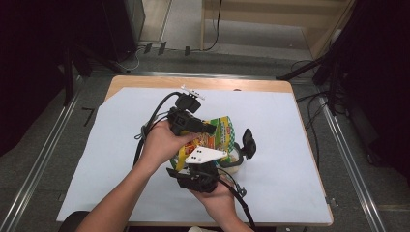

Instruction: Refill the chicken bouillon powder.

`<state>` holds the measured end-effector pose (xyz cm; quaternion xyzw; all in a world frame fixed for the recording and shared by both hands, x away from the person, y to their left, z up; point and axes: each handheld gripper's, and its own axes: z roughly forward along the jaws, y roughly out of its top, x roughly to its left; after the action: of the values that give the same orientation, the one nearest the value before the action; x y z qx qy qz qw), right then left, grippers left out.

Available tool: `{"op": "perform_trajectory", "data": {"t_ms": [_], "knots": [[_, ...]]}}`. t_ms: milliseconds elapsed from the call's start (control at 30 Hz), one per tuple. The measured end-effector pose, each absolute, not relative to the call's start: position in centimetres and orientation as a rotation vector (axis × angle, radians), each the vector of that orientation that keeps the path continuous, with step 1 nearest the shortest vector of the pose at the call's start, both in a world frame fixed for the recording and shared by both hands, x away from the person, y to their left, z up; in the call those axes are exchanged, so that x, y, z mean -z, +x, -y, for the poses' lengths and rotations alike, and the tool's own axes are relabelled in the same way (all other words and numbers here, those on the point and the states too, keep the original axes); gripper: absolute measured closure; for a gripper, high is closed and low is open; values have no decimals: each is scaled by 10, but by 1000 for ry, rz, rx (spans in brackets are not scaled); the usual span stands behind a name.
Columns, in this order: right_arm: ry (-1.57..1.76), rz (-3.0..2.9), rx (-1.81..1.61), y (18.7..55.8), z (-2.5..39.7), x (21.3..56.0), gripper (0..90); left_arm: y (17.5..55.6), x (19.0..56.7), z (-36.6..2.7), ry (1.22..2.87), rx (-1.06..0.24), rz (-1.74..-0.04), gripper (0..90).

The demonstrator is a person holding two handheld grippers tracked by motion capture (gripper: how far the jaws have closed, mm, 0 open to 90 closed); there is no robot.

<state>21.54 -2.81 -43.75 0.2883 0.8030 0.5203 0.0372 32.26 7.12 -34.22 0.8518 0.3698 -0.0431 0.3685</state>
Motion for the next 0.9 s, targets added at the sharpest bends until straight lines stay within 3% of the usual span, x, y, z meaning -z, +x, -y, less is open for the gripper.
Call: {"op": "perform_trajectory", "data": {"t_ms": [900], "knots": [[882, -2465, -1591, 218, 28, 439, 662, 322, 341, -69, 2185, 83, -959, 822]]}}
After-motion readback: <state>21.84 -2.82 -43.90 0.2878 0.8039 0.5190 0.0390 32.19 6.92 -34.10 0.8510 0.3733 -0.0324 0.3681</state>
